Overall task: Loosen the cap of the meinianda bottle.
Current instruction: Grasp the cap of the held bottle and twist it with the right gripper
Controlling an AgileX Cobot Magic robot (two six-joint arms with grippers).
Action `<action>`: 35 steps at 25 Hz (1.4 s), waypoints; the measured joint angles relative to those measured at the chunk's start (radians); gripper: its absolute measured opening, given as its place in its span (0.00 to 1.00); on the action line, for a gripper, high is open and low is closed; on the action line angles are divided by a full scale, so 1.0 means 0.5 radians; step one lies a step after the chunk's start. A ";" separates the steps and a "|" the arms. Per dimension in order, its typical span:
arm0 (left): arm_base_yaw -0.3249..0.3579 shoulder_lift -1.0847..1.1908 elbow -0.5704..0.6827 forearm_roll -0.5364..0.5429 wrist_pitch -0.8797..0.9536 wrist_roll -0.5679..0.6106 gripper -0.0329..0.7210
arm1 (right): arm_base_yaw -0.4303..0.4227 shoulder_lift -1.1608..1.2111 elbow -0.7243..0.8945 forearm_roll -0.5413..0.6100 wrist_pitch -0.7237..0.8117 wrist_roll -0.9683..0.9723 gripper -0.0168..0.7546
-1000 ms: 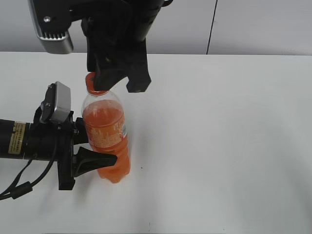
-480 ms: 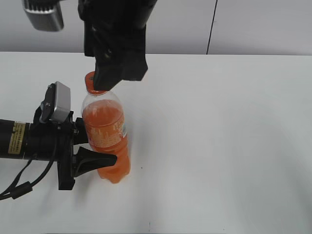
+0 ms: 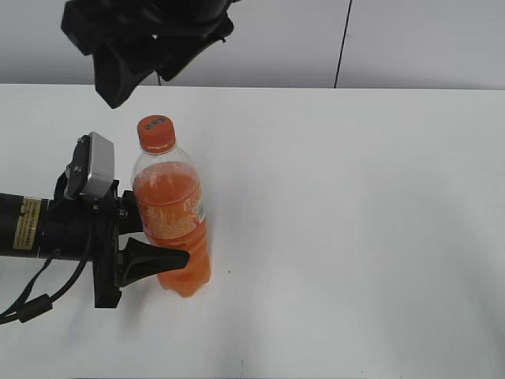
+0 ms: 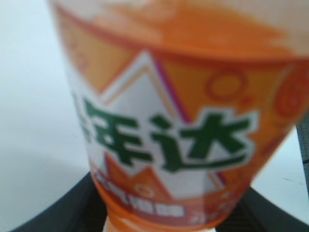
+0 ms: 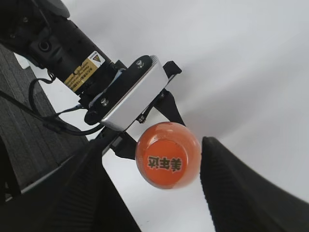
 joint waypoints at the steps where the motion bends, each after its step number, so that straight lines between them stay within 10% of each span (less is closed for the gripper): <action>1: 0.000 0.000 0.000 0.000 0.000 0.000 0.55 | 0.000 0.000 0.000 0.000 0.000 0.079 0.65; 35: 0.000 0.000 0.000 0.006 -0.003 0.000 0.55 | 0.021 0.069 0.000 -0.152 0.062 0.505 0.65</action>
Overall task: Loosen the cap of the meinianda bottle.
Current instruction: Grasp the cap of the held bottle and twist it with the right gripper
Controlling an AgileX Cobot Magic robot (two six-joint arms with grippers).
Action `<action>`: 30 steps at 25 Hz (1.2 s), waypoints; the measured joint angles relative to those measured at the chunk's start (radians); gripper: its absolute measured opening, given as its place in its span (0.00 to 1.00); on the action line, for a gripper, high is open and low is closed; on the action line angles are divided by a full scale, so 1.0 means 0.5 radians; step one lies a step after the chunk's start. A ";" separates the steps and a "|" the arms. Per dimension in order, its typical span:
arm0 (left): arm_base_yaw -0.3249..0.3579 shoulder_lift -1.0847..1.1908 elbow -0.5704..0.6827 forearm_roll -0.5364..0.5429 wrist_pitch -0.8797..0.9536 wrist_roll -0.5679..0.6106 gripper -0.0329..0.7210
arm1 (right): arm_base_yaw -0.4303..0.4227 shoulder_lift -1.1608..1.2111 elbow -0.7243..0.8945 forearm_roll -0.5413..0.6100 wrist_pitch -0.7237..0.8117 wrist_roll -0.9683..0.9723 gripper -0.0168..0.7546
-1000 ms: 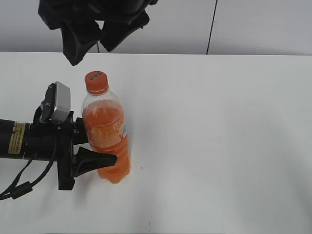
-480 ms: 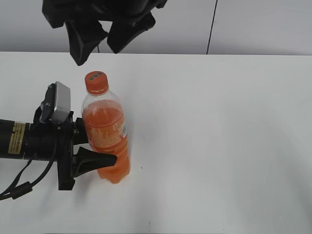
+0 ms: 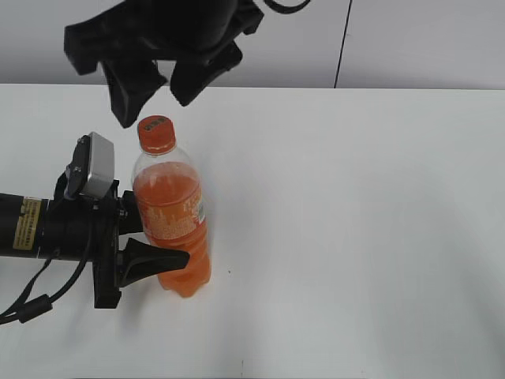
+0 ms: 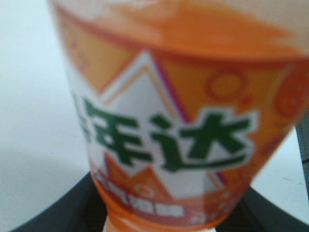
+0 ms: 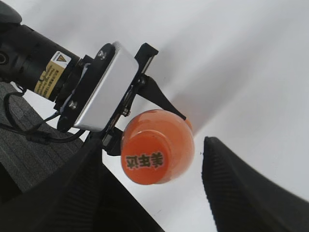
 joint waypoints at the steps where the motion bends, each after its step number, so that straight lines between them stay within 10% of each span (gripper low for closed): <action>1: 0.000 0.000 0.000 0.000 0.000 0.000 0.55 | 0.015 0.013 0.000 0.000 0.000 0.000 0.65; 30: 0.000 0.000 0.000 0.000 -0.002 -0.002 0.55 | 0.068 0.078 0.000 -0.131 0.002 0.003 0.37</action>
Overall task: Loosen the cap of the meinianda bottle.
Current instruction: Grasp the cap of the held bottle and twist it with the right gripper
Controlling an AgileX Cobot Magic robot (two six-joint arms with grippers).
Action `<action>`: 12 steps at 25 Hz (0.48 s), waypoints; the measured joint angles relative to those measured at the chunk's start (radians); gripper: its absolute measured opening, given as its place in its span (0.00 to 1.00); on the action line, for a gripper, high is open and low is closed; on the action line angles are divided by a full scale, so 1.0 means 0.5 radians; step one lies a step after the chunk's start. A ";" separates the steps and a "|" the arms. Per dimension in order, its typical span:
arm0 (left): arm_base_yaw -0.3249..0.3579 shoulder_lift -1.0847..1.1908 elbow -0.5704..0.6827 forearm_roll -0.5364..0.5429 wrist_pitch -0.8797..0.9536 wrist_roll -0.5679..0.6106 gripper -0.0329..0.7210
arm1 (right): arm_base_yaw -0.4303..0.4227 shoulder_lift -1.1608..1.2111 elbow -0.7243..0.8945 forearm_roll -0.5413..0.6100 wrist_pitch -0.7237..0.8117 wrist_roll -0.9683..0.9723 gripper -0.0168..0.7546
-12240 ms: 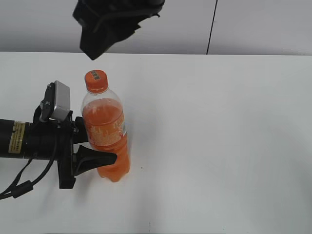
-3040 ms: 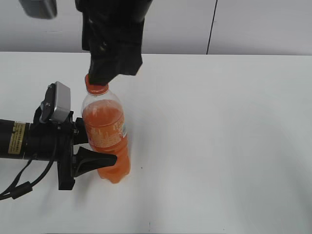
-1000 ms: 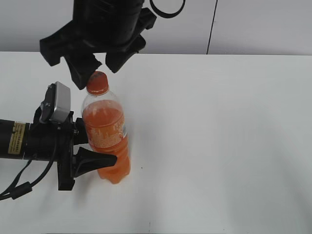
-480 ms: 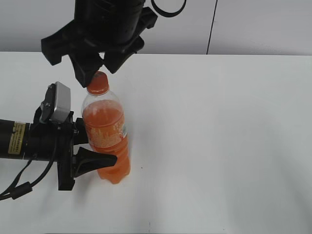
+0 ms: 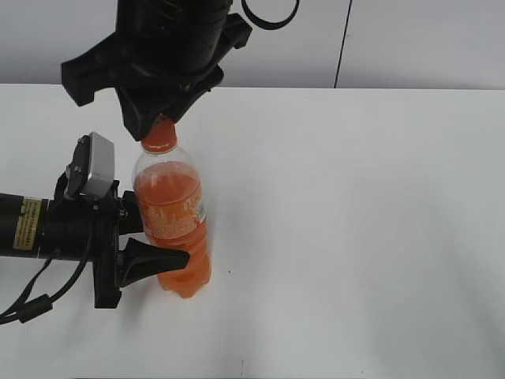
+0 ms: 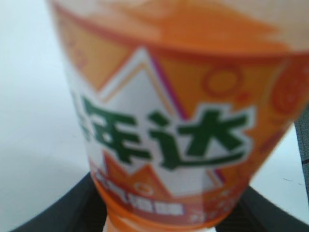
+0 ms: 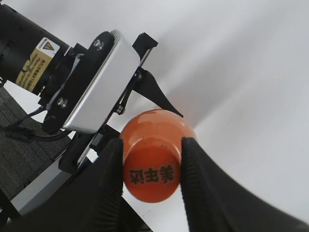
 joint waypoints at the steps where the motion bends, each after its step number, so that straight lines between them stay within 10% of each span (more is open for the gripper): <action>1: 0.000 0.000 0.000 0.000 0.002 0.000 0.55 | 0.000 0.000 0.000 0.005 0.000 -0.003 0.37; 12: 0.000 0.000 0.000 0.005 0.002 0.002 0.55 | 0.001 -0.002 0.000 0.066 0.000 -0.014 0.50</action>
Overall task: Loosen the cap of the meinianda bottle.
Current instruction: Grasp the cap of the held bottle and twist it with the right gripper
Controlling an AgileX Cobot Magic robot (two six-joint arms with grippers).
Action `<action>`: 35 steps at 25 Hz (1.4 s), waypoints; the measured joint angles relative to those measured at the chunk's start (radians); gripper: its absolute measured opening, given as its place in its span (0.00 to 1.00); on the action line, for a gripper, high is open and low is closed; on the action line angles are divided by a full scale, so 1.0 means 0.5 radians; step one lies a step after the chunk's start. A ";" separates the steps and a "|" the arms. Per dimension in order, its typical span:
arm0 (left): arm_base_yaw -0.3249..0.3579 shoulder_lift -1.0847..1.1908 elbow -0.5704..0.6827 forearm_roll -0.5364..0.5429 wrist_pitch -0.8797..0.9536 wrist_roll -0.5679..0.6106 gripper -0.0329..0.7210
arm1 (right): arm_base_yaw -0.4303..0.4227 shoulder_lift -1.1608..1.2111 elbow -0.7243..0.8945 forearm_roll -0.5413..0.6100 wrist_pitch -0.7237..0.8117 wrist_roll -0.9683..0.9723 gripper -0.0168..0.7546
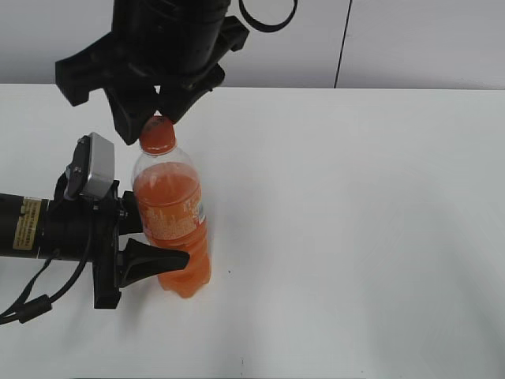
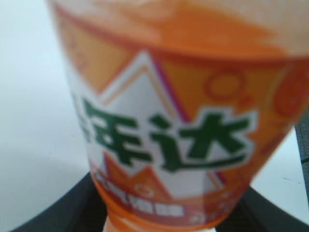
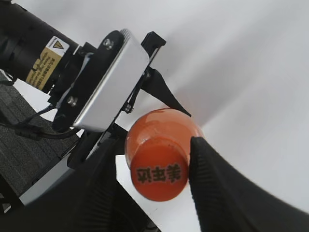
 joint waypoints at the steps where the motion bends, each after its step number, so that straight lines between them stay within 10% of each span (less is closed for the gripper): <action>1: 0.000 0.000 0.000 0.000 0.000 0.000 0.55 | 0.000 -0.004 0.000 0.000 0.000 0.000 0.50; 35: 0.000 0.000 0.000 0.000 -0.001 0.000 0.55 | 0.000 -0.067 0.108 -0.016 0.002 -0.017 0.43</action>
